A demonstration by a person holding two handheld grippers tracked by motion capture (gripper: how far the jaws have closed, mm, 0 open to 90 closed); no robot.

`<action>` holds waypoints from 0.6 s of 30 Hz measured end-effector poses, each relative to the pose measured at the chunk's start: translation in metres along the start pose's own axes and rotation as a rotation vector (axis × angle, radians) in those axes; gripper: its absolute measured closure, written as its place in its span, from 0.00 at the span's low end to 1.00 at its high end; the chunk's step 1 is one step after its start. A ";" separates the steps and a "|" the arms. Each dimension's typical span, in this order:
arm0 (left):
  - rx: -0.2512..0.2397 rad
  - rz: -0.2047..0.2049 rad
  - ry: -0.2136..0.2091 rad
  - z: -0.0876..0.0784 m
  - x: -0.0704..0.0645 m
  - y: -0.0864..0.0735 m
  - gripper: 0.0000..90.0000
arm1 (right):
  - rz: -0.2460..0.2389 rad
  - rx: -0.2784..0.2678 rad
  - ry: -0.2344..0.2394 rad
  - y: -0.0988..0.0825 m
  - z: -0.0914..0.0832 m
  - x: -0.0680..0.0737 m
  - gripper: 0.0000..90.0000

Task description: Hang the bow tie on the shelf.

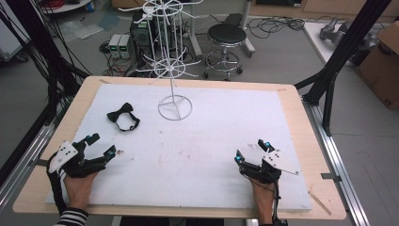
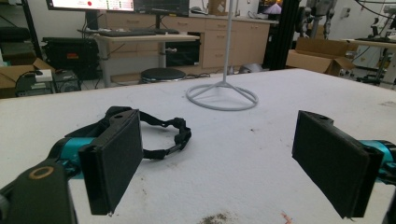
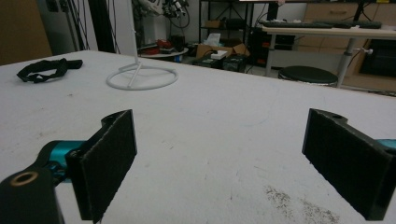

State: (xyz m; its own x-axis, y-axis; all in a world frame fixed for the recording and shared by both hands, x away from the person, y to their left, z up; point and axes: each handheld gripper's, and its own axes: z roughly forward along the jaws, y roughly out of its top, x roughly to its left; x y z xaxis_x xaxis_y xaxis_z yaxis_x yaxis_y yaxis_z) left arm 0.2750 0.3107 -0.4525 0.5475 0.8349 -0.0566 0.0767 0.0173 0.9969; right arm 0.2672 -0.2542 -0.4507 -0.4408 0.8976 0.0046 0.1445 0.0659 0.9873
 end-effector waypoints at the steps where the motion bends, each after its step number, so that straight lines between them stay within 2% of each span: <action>1: 0.000 -0.001 0.001 0.000 0.000 0.000 0.18 | 0.005 0.000 -0.001 0.000 0.000 0.000 0.10; 6: -0.001 -0.001 -0.002 0.000 0.000 0.000 0.18 | 0.012 -0.002 0.002 0.000 0.000 -0.001 0.10; 18: 0.011 -0.030 0.010 0.001 0.002 0.000 0.18 | 0.007 -0.001 -0.001 0.000 0.000 -0.001 0.10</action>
State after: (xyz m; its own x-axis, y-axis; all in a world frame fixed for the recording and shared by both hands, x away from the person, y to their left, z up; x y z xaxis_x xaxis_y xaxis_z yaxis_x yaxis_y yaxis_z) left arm 0.2773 0.3121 -0.4522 0.5368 0.8393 -0.0862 0.1019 0.0369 0.9941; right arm 0.2678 -0.2549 -0.4507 -0.4387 0.8986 0.0117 0.1470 0.0589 0.9874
